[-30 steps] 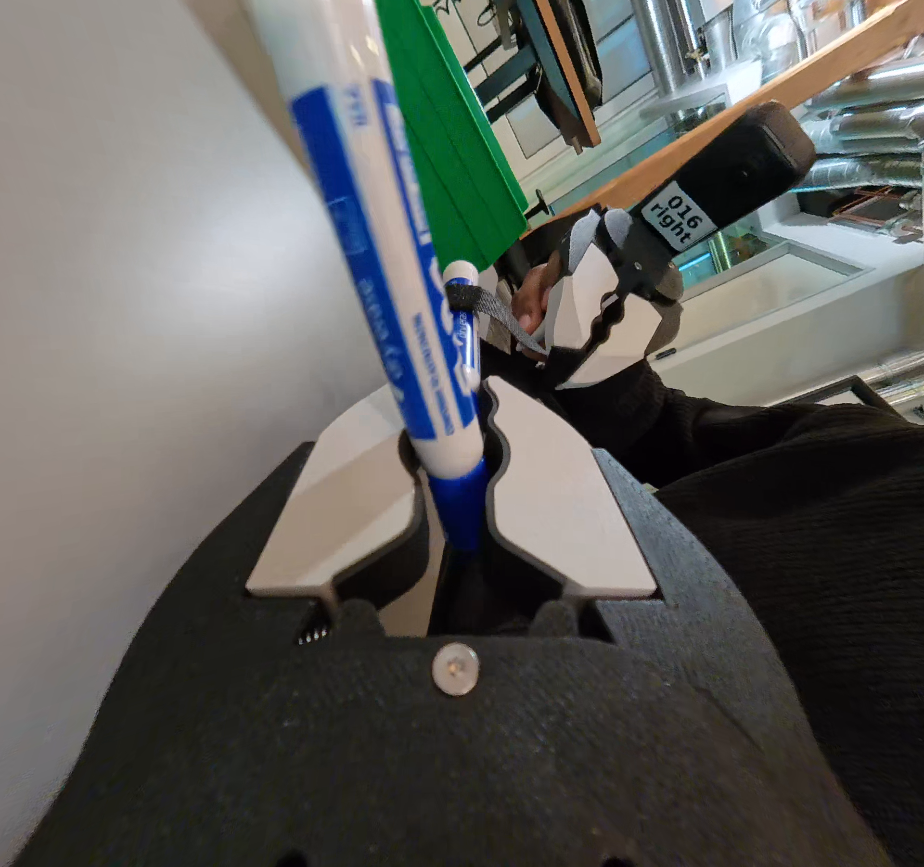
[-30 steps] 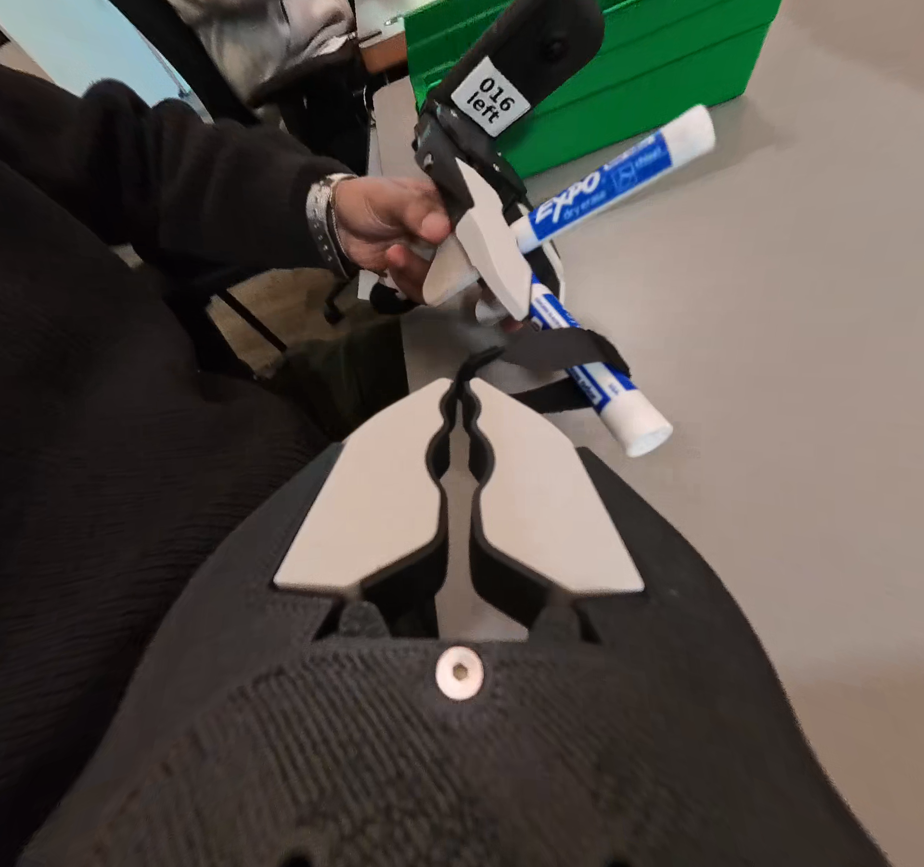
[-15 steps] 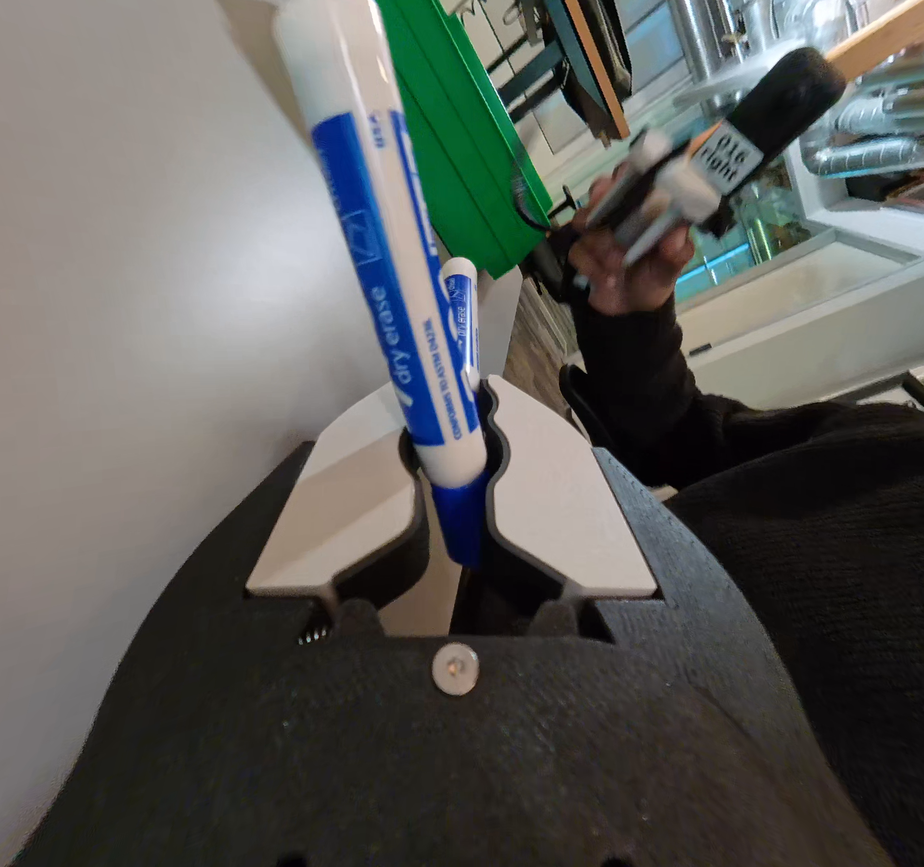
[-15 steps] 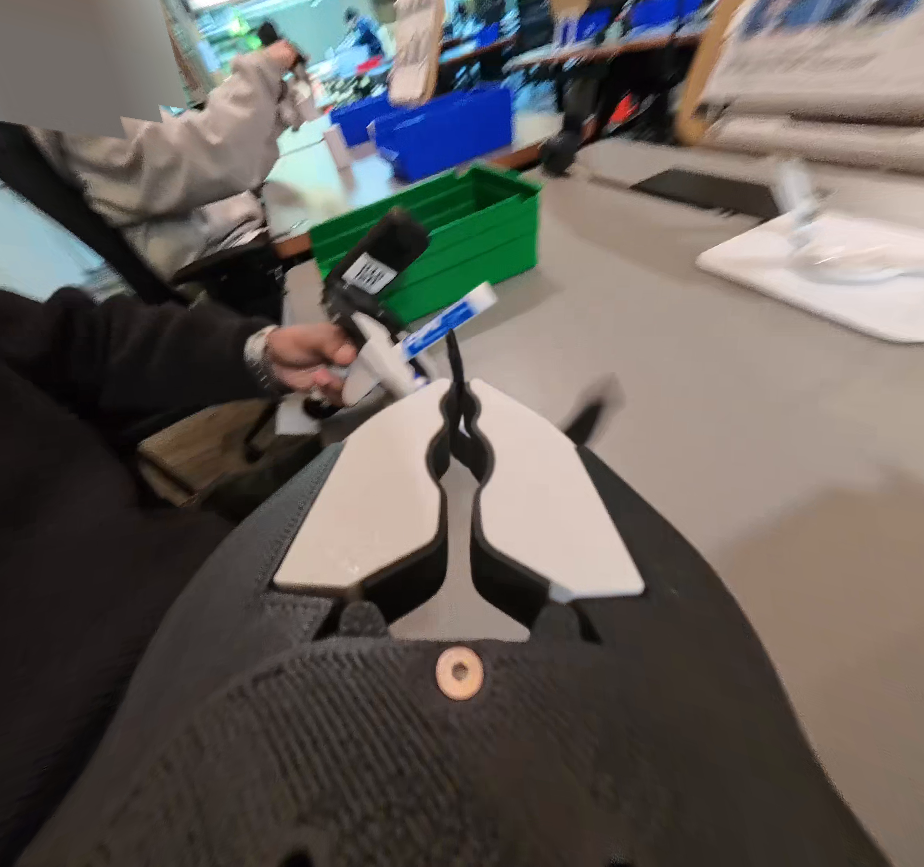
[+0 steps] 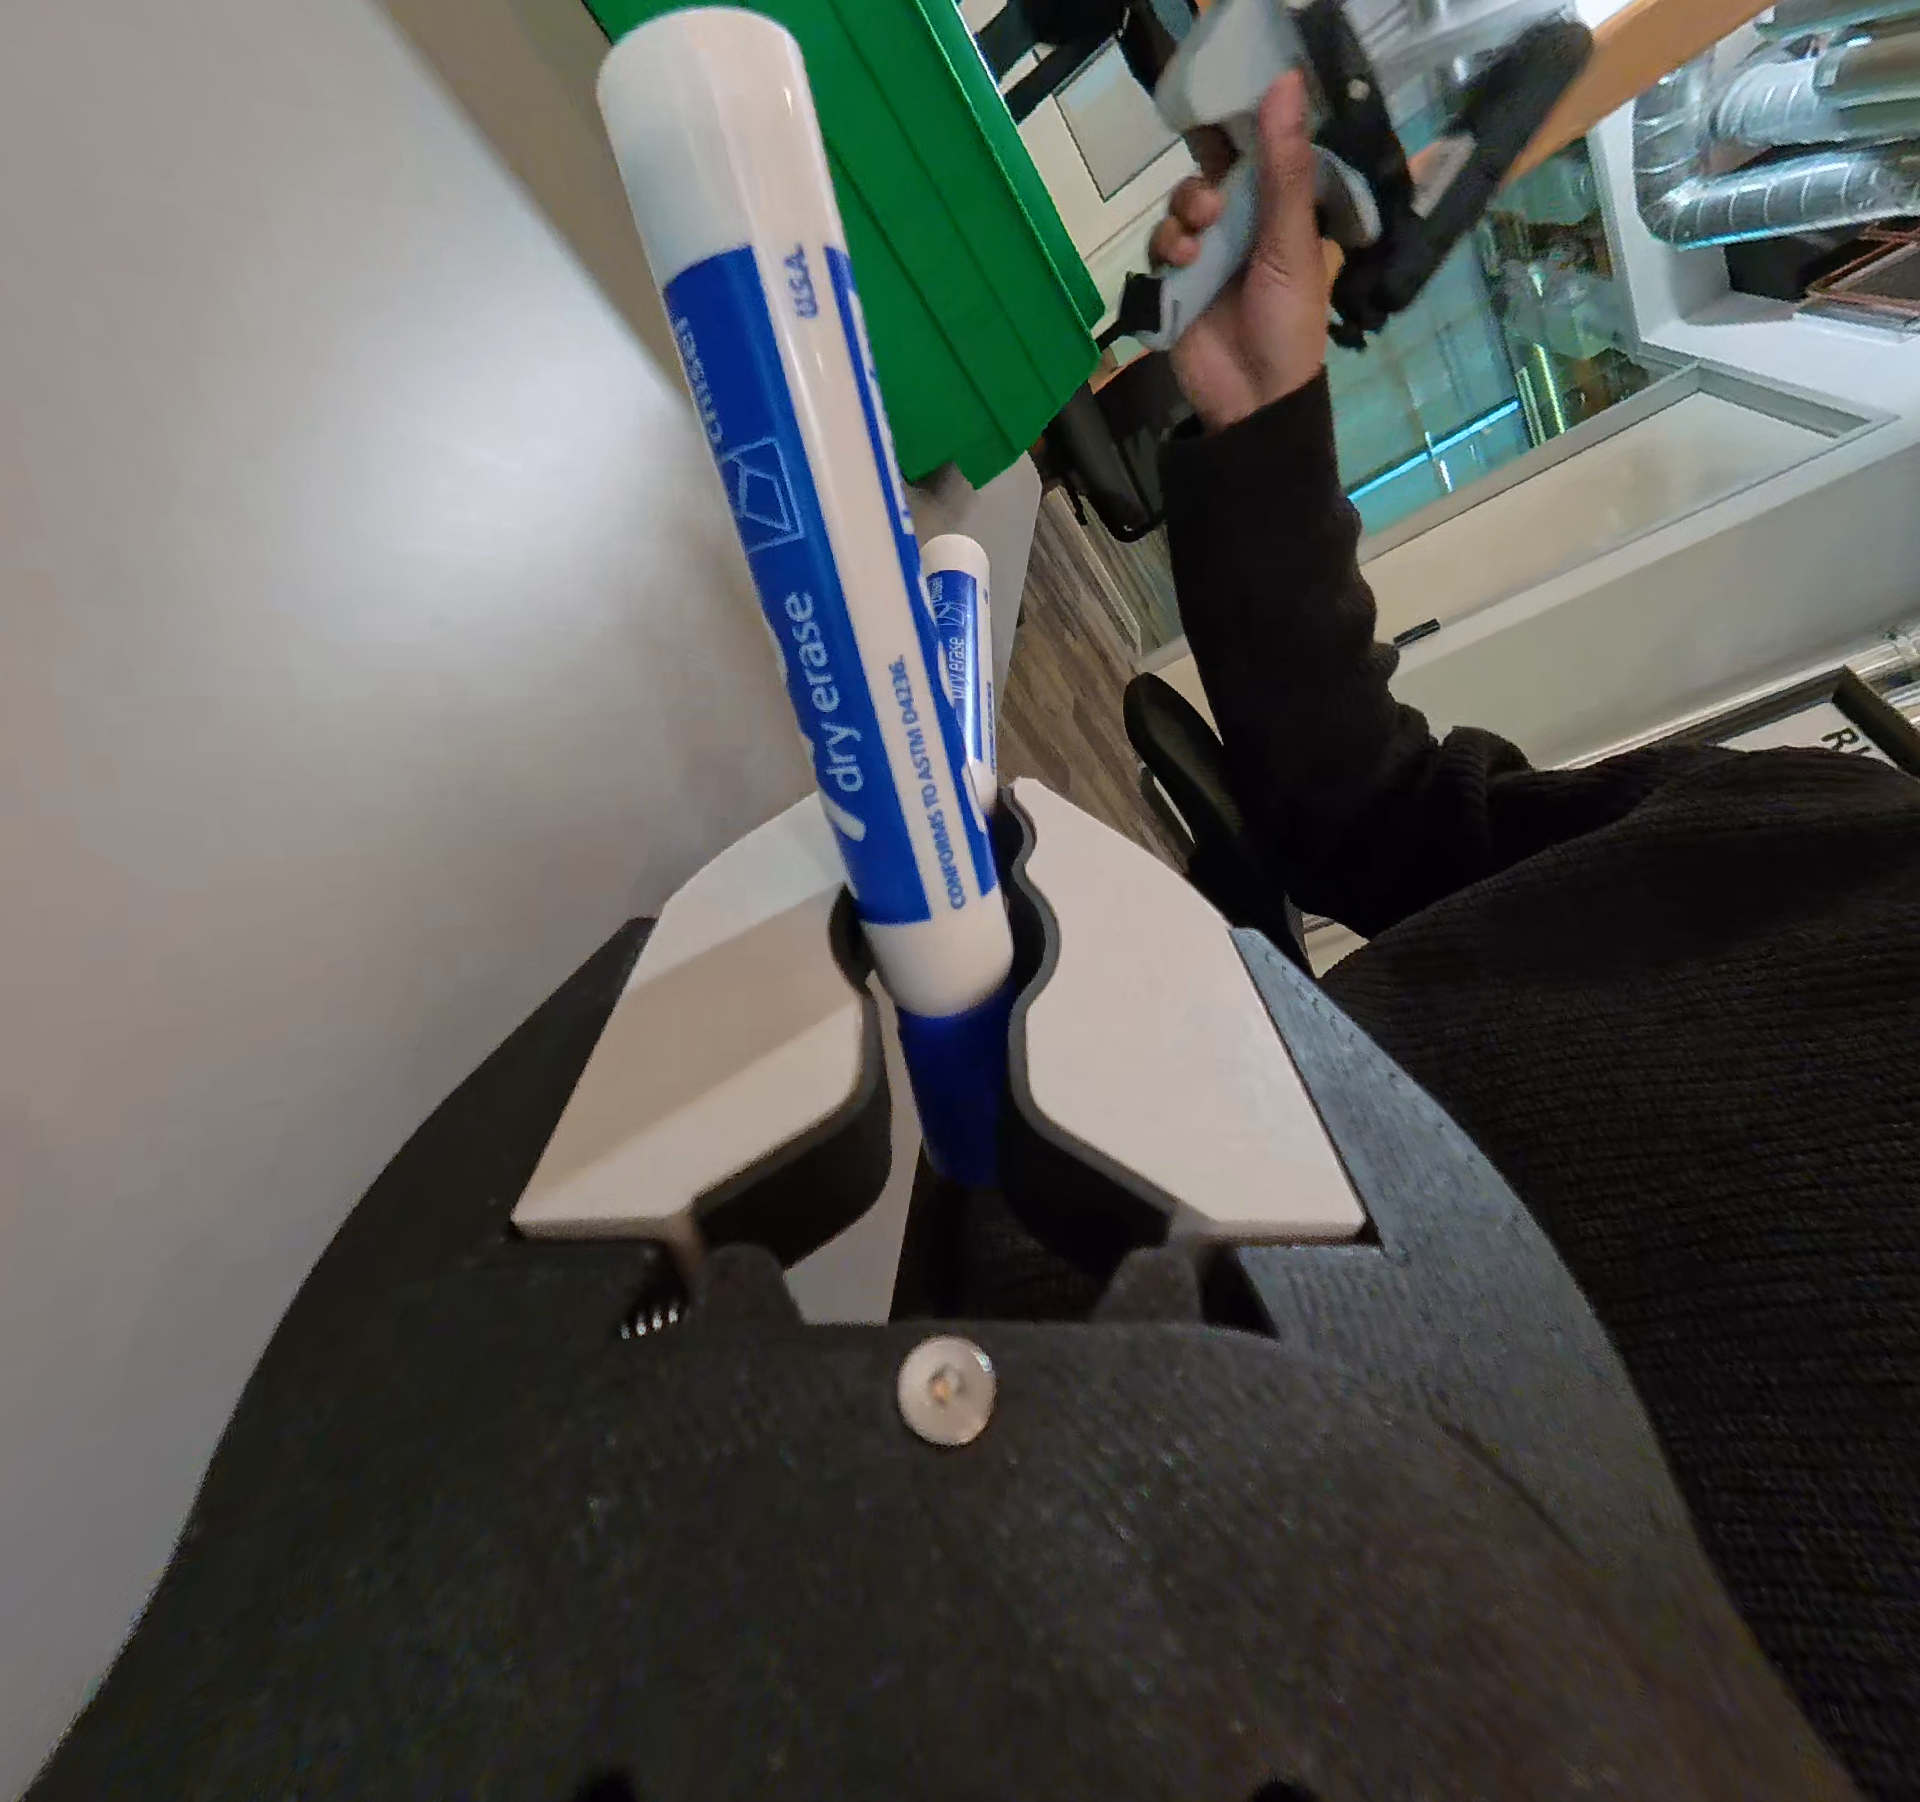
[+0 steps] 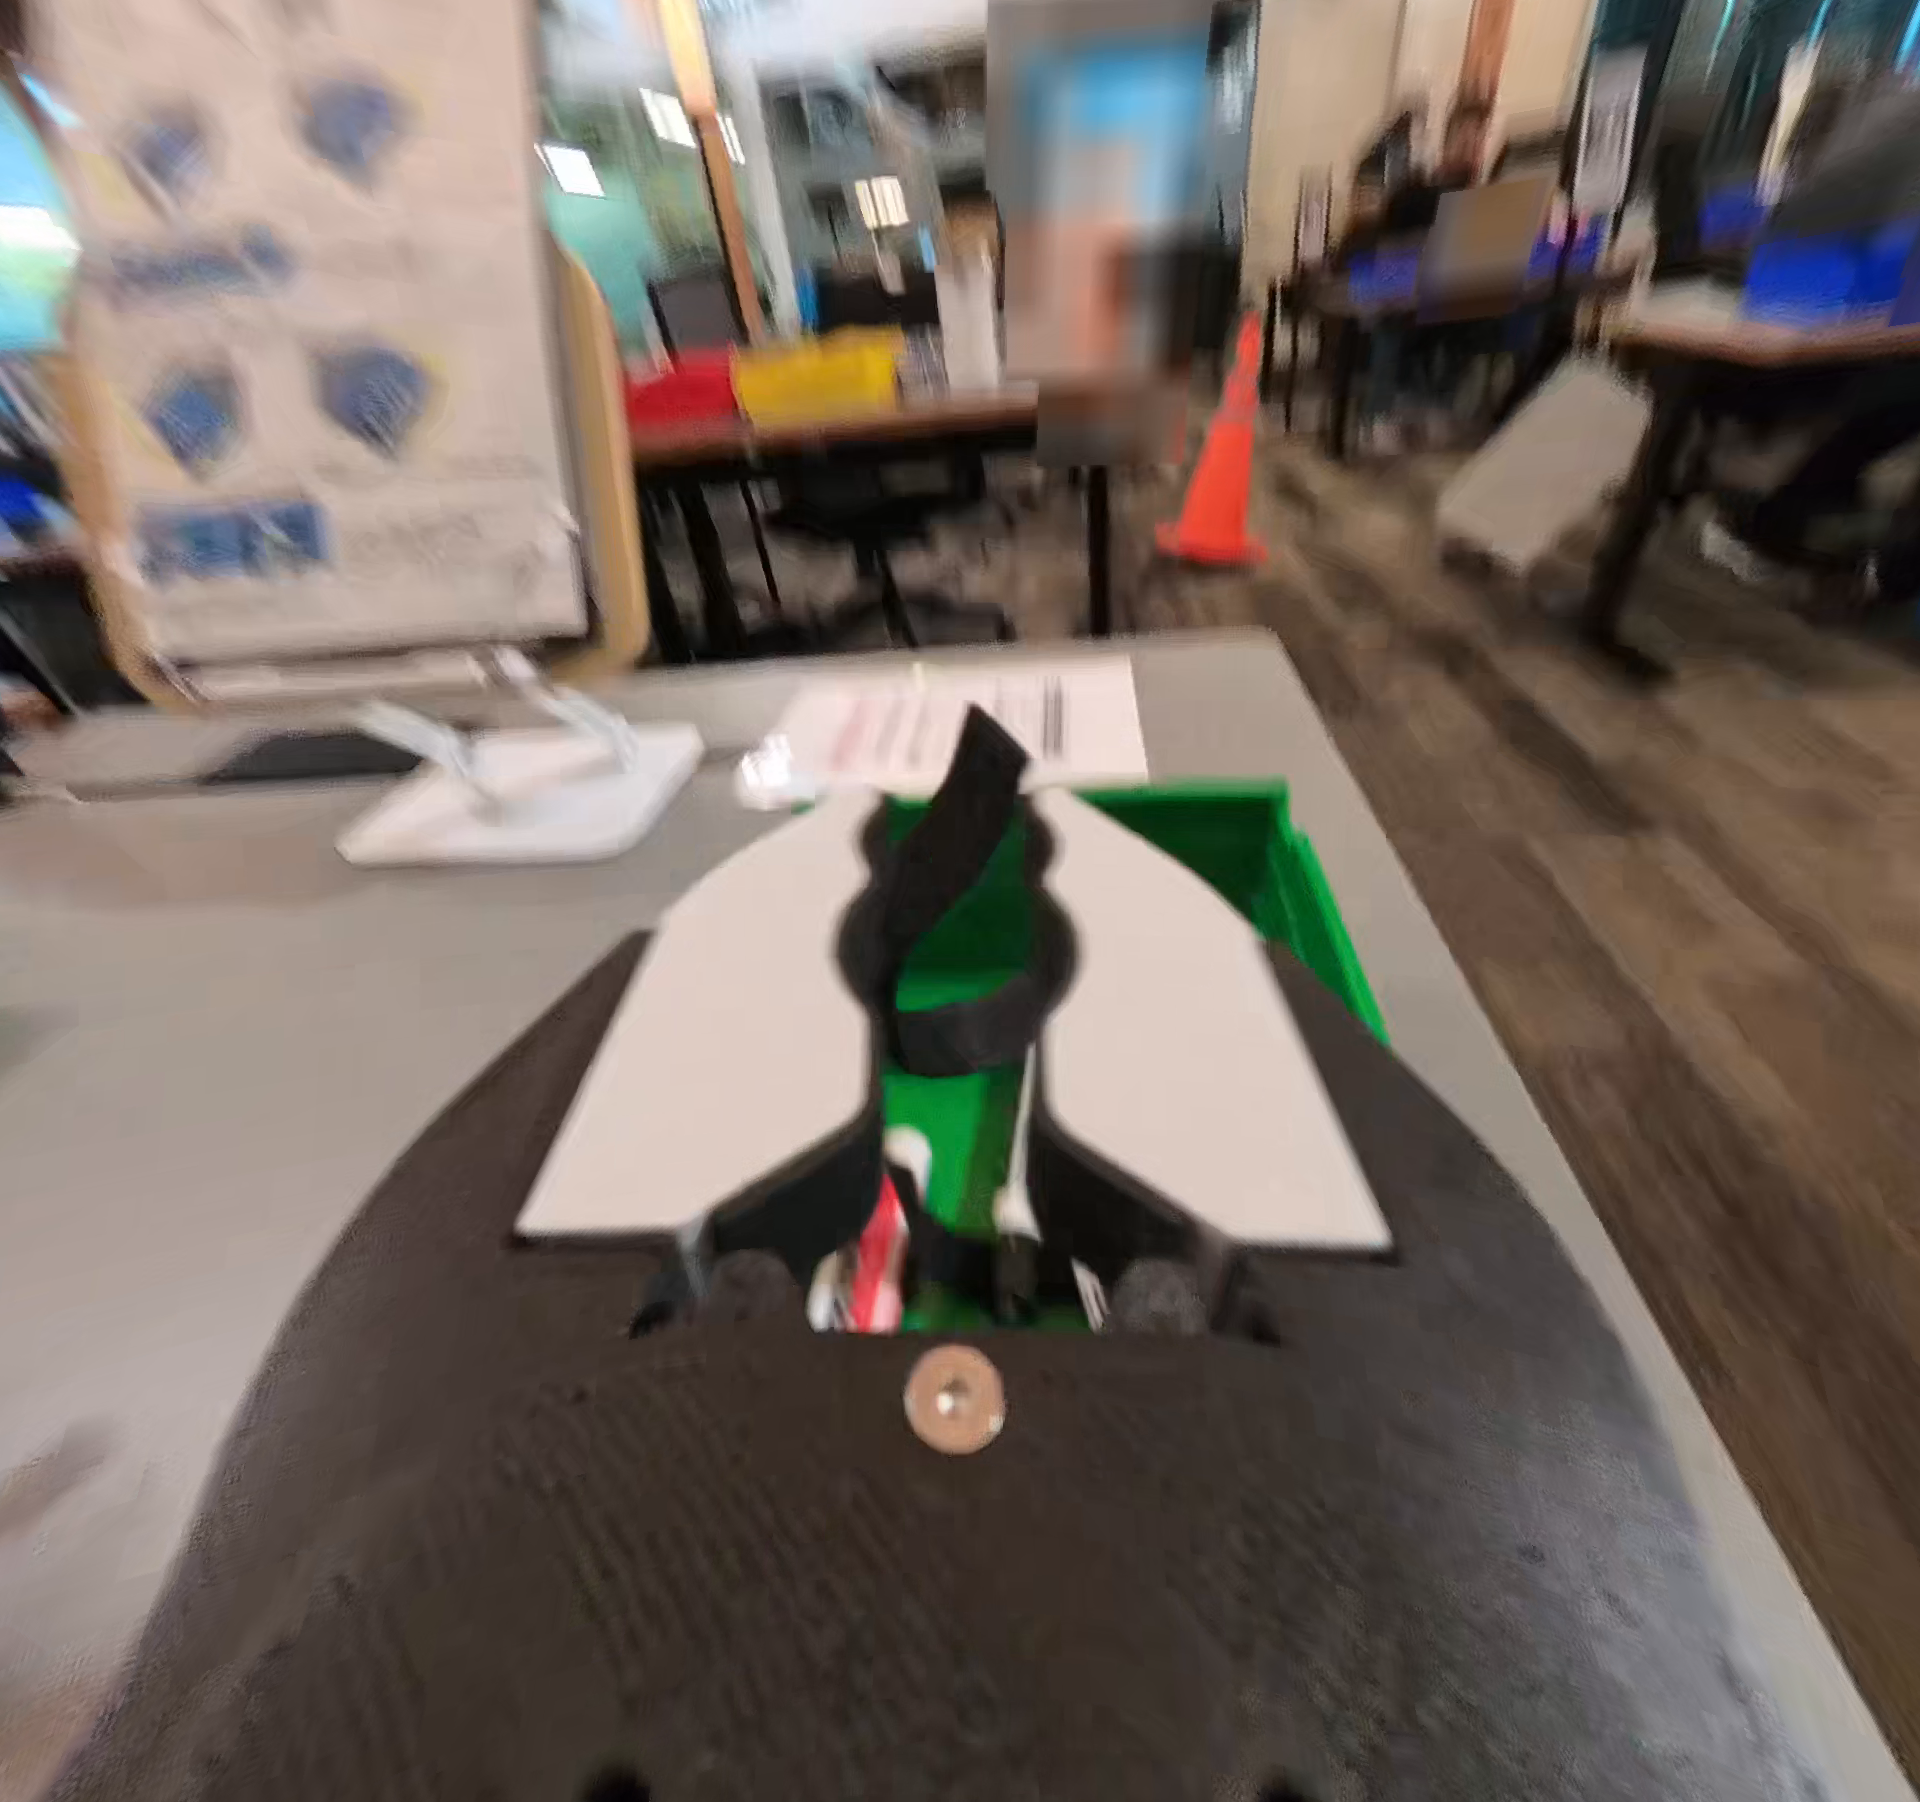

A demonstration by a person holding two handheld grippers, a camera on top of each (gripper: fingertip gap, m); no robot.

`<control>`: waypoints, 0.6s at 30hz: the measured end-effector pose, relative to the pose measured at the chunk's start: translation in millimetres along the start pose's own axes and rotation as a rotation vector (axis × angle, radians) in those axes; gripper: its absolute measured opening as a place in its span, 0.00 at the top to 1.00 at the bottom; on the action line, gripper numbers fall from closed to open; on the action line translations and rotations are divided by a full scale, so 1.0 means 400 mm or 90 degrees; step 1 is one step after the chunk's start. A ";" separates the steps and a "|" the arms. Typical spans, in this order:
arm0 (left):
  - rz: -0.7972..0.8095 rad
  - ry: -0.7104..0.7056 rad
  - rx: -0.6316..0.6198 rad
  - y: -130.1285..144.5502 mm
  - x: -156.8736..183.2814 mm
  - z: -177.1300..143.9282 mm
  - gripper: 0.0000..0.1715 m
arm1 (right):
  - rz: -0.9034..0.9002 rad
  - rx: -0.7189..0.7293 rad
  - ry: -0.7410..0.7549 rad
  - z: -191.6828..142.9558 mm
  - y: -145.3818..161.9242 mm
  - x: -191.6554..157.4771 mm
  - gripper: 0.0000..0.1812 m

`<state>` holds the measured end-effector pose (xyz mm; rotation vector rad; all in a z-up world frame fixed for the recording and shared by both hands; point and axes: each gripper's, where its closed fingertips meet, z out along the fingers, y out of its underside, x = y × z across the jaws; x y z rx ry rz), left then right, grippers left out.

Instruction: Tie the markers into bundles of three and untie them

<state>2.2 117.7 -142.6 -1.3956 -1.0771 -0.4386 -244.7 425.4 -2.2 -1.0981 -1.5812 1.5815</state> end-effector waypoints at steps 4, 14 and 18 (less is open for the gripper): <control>0.019 -0.002 -0.020 0.015 0.011 0.010 0.89 | 0.043 -0.148 -0.030 0.035 0.120 0.009 0.62; 0.051 -0.007 -0.062 0.046 0.016 0.027 0.89 | 0.112 -0.078 -0.226 -0.022 0.010 -0.180 0.69; 0.062 -0.009 -0.056 0.041 0.020 0.025 0.89 | 0.096 -0.121 -0.435 -0.055 0.045 -0.434 0.68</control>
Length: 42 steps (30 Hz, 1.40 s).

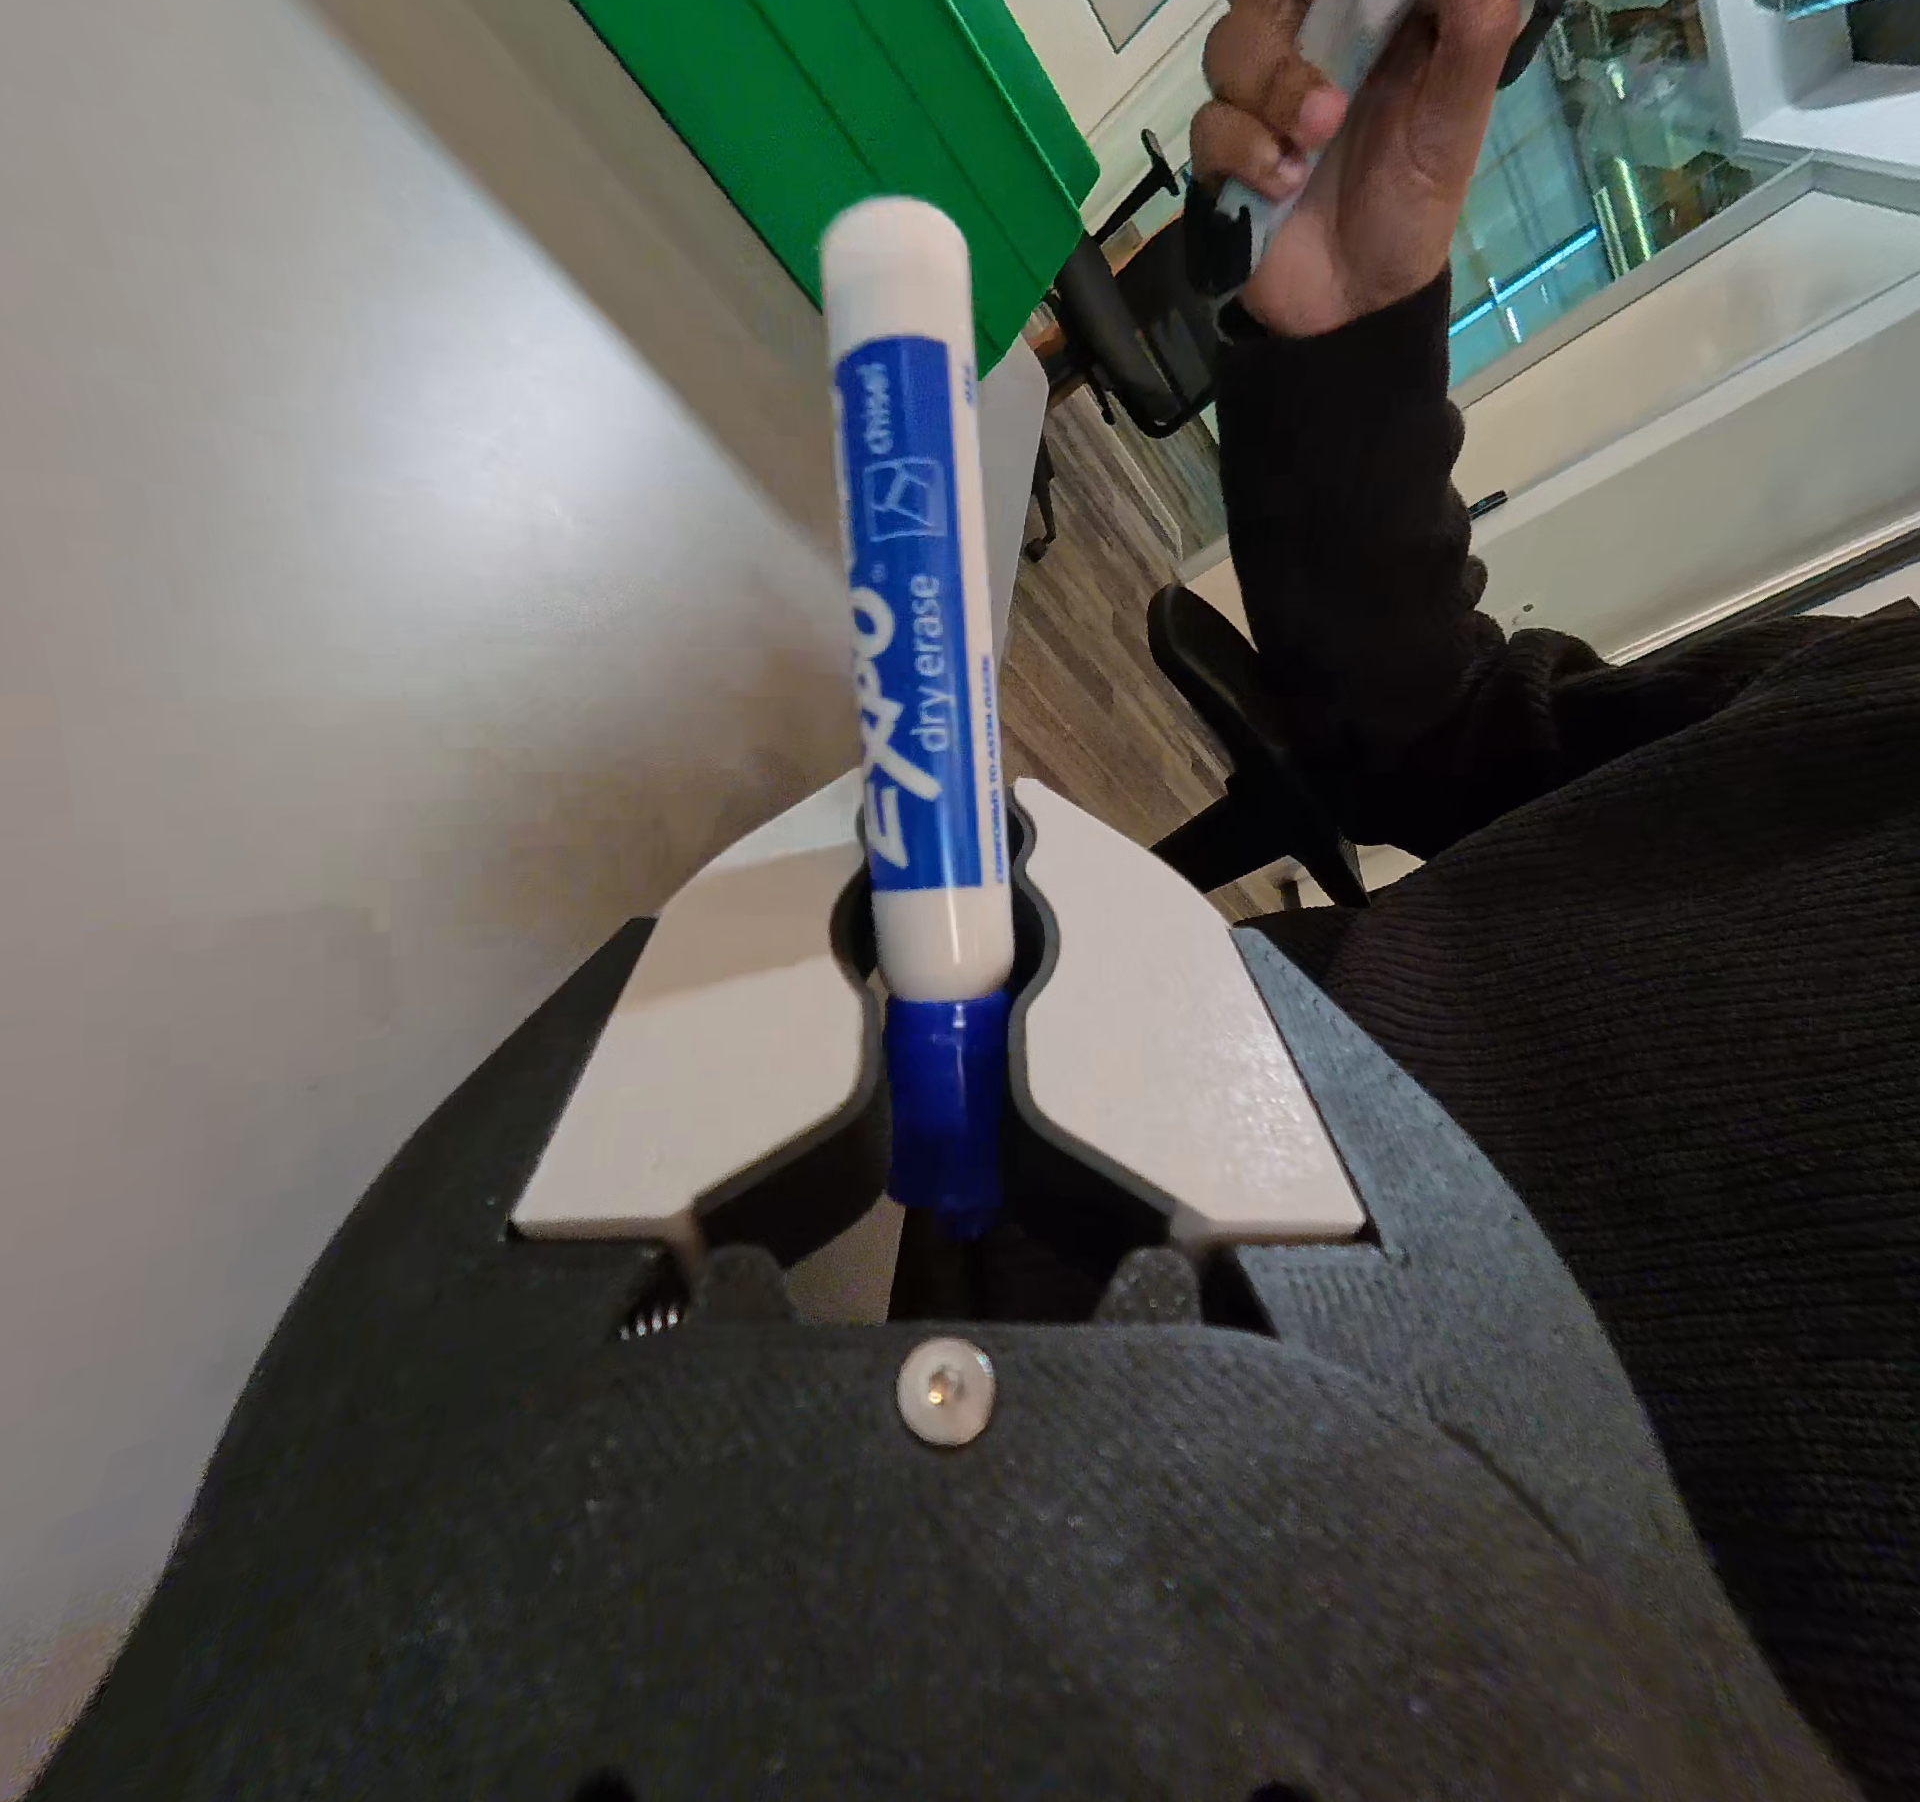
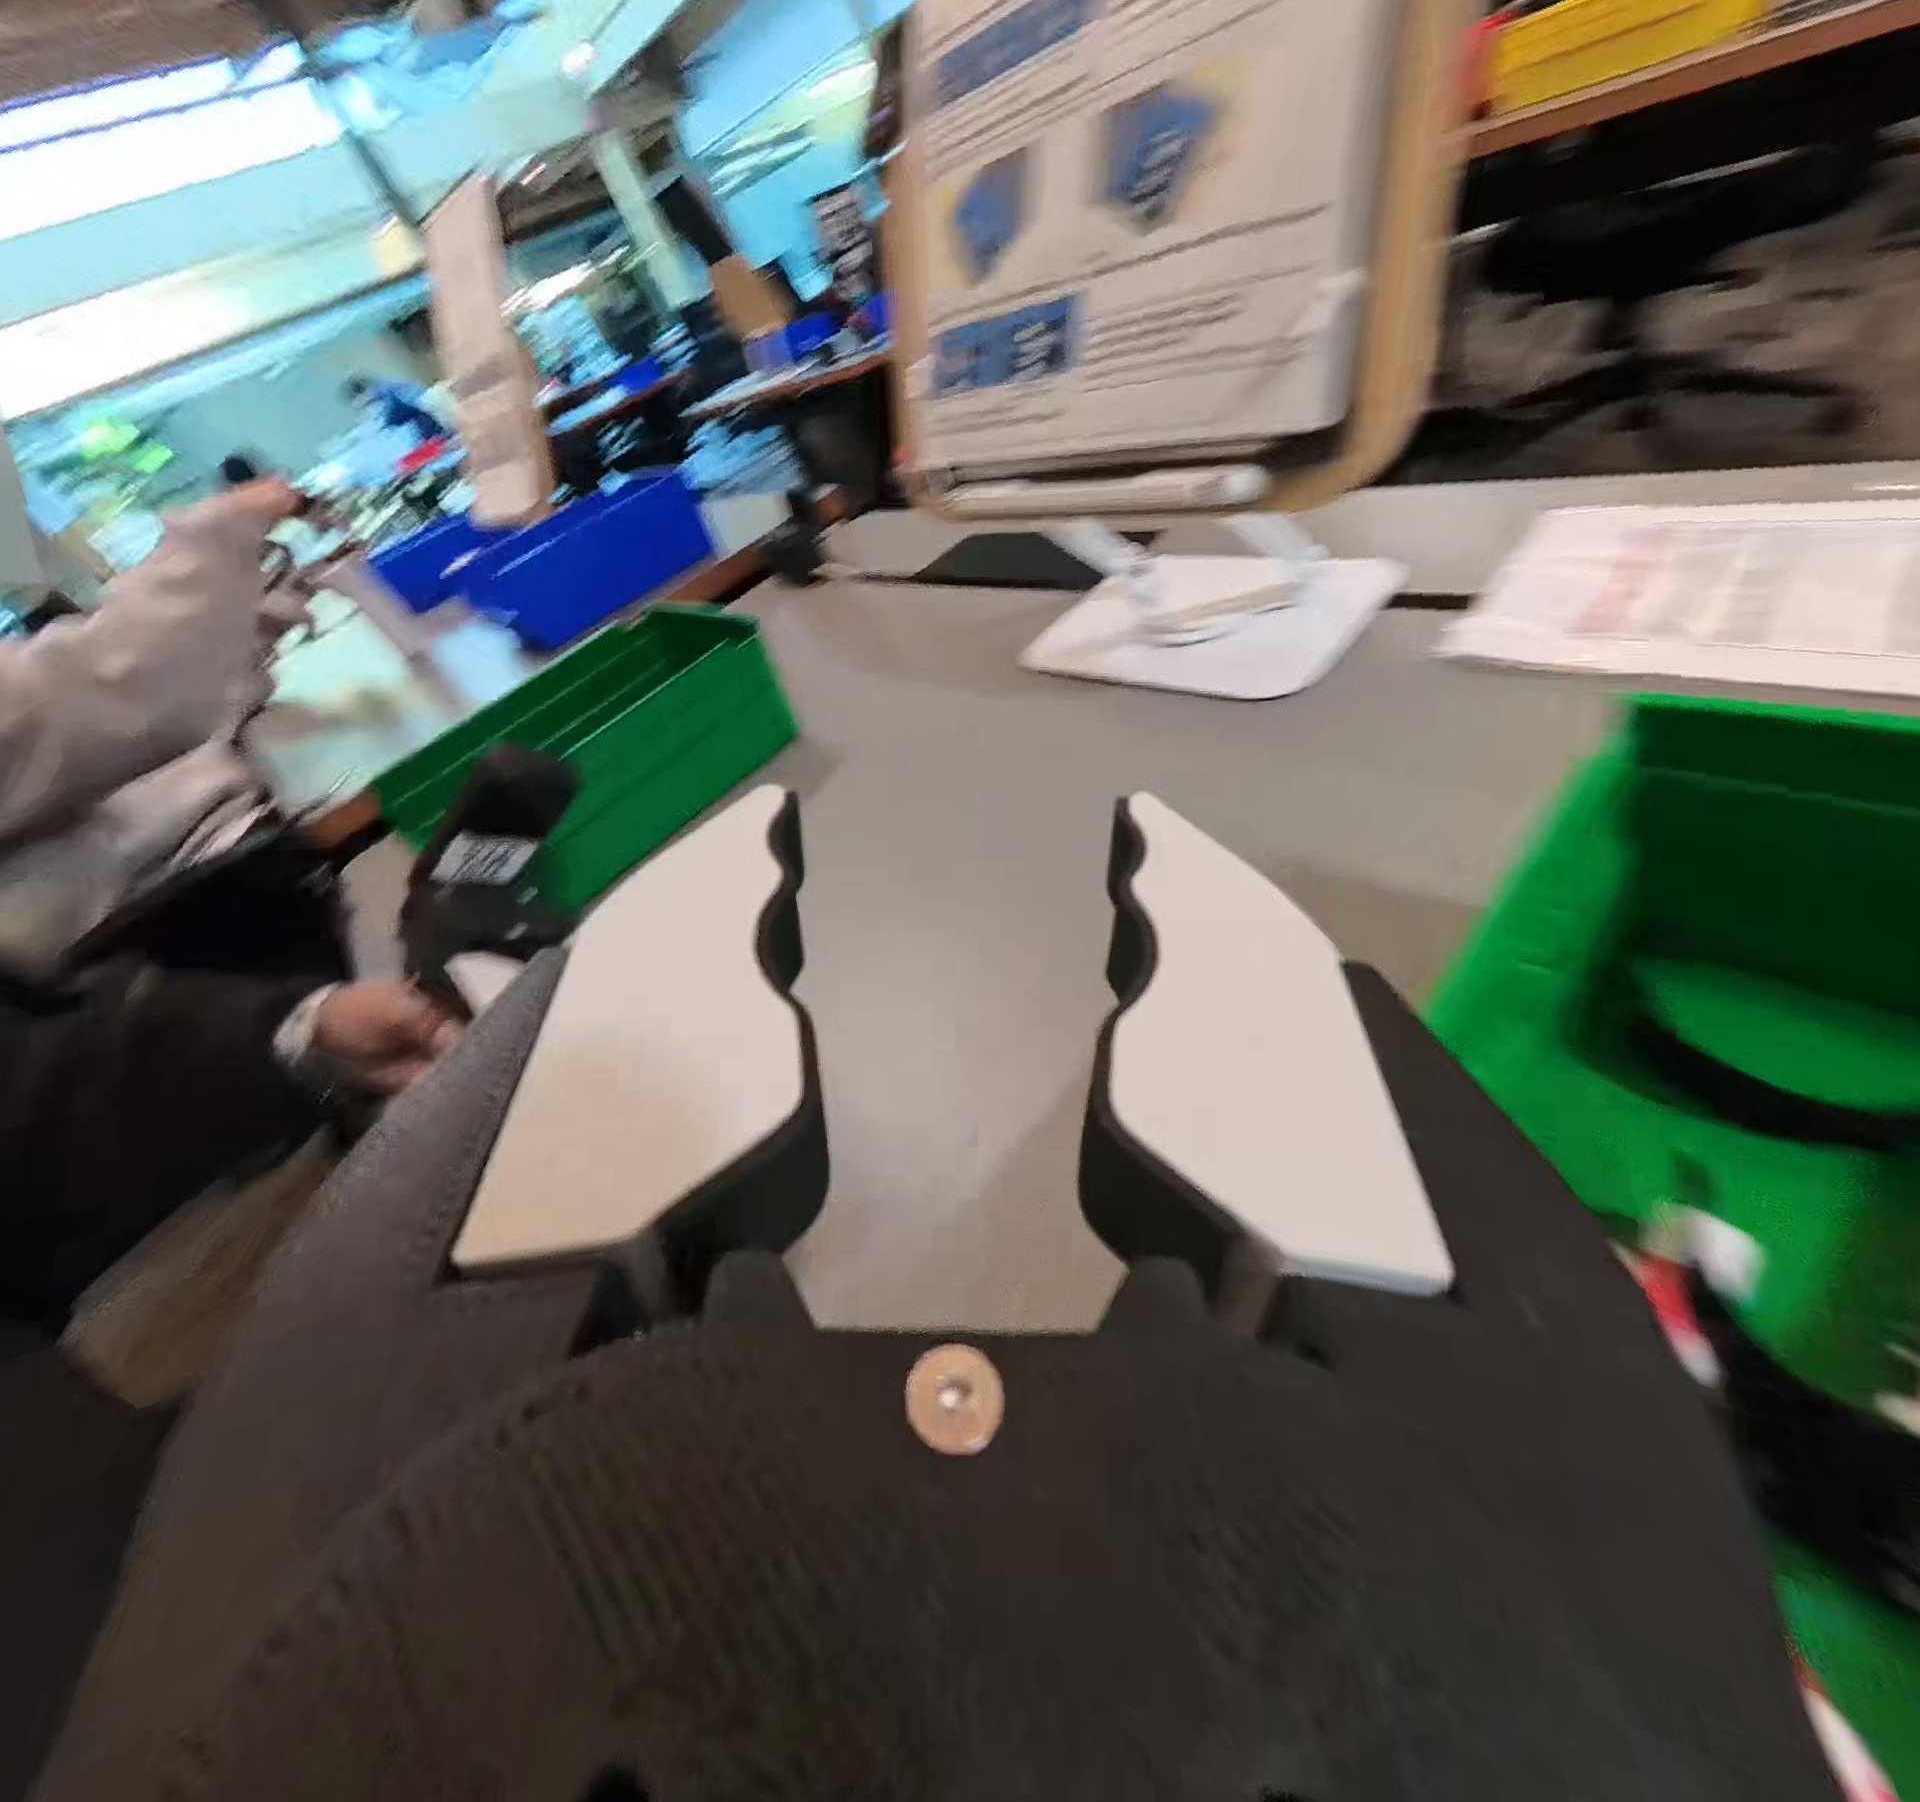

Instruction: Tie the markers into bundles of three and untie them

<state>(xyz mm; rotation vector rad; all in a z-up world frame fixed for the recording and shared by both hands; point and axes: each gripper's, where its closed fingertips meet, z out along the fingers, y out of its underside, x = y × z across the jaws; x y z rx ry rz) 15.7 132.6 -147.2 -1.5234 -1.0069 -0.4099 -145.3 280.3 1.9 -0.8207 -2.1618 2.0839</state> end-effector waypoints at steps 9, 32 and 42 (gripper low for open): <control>0.007 0.019 -0.006 0.004 0.012 -0.006 0.89 | -0.356 -0.361 -0.202 0.181 0.418 -0.301 0.64; -0.097 0.094 0.028 -0.014 0.023 -0.008 0.89 | -0.462 -0.490 -0.268 0.104 0.499 -0.268 0.90; -0.192 0.068 0.157 -0.091 -0.068 -0.107 0.89 | -0.412 -0.434 -0.153 0.085 0.398 -0.165 0.90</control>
